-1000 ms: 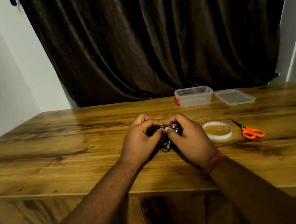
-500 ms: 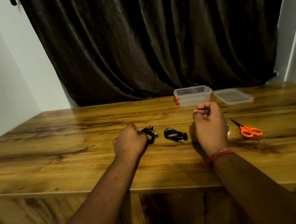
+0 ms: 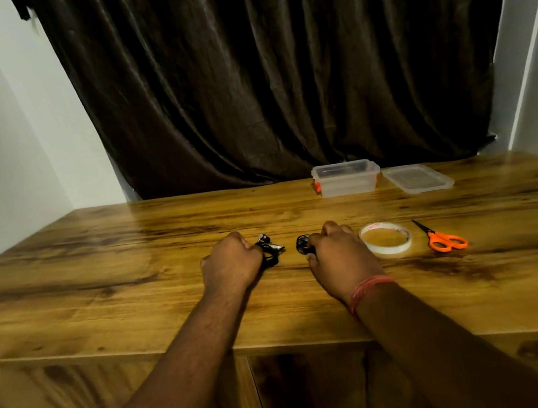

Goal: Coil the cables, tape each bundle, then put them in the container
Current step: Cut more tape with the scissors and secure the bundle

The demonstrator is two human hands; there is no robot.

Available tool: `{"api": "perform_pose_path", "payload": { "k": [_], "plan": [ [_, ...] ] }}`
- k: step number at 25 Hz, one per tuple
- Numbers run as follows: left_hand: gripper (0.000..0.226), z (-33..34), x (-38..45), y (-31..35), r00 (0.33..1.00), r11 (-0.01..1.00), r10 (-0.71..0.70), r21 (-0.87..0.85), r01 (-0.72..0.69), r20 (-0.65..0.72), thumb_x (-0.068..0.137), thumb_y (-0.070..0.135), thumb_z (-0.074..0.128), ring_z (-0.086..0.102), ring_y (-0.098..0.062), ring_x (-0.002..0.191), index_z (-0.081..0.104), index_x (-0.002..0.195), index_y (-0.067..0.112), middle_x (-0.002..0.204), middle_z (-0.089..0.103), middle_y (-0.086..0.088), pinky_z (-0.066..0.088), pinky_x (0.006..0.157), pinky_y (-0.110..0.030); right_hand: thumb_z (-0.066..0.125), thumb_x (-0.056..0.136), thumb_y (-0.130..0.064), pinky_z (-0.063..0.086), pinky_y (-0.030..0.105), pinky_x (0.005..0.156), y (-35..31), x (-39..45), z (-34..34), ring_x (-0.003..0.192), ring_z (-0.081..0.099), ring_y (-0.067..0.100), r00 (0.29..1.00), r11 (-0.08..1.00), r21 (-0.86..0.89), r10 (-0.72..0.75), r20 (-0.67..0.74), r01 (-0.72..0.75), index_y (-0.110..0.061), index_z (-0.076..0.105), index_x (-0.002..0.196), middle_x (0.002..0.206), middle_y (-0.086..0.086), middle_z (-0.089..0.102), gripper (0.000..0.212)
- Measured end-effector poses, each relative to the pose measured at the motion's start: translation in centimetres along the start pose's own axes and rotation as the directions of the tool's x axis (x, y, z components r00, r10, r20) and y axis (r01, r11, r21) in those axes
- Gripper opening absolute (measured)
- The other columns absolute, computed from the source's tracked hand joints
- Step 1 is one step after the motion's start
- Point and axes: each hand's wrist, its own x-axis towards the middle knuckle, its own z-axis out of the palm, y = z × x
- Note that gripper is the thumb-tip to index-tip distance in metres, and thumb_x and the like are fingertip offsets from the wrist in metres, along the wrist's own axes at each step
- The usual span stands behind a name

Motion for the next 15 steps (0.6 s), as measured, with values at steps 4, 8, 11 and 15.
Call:
{"api": "perform_pose_path", "payload": {
  "k": [4,8,11,15],
  "plan": [
    [0.015,0.38,0.05,-0.31,1.000,1.000,0.021,-0.015,-0.021,-0.012,0.088,0.034,0.061,0.056,-0.011,0.071,0.055,0.079,0.025,0.074,0.061,0.007,0.049,0.092,-0.047,0.051,0.097,-0.037,0.042,0.040,0.099,-0.17,-0.02,-0.04,0.114,0.046,0.026,0.998,0.998,-0.019,0.052,-0.018,-0.052,-0.023,0.059,0.123,0.120,0.006,0.050,0.031],
    [0.018,0.69,0.35,-0.54,0.999,0.999,0.036,-0.017,-0.036,-0.025,0.089,0.038,0.060,0.056,-0.011,0.072,0.054,0.078,0.025,0.074,0.061,0.008,0.048,0.092,-0.046,0.052,0.096,-0.041,0.042,0.040,0.101,-0.09,-0.05,-0.01,0.116,0.046,0.026,0.998,0.998,-0.004,0.064,-0.014,-0.064,-0.024,0.059,0.123,0.121,0.006,0.049,0.032],
    [0.016,0.76,0.42,-0.60,0.999,1.000,0.023,-0.012,-0.023,-0.032,0.090,0.034,0.060,0.058,-0.014,0.075,0.054,0.079,0.024,0.075,0.062,0.007,0.047,0.093,-0.045,0.054,0.095,-0.042,0.043,0.040,0.100,-0.01,-0.09,0.12,0.114,0.046,0.025,0.998,0.998,0.004,0.064,-0.020,-0.064,-0.024,0.060,0.122,0.119,0.005,0.048,0.033],
    [0.014,0.89,0.22,-0.35,0.995,0.996,0.078,0.046,-0.076,-0.064,0.091,0.029,0.057,0.060,-0.021,0.073,0.054,0.079,0.023,0.072,0.061,0.004,0.051,0.086,-0.044,0.054,0.094,-0.045,0.043,0.039,0.100,-0.05,-0.07,0.11,0.115,0.046,0.025,0.997,0.997,0.006,0.079,-0.025,-0.079,-0.025,0.061,0.122,0.121,0.004,0.047,0.035]
  ]
}}
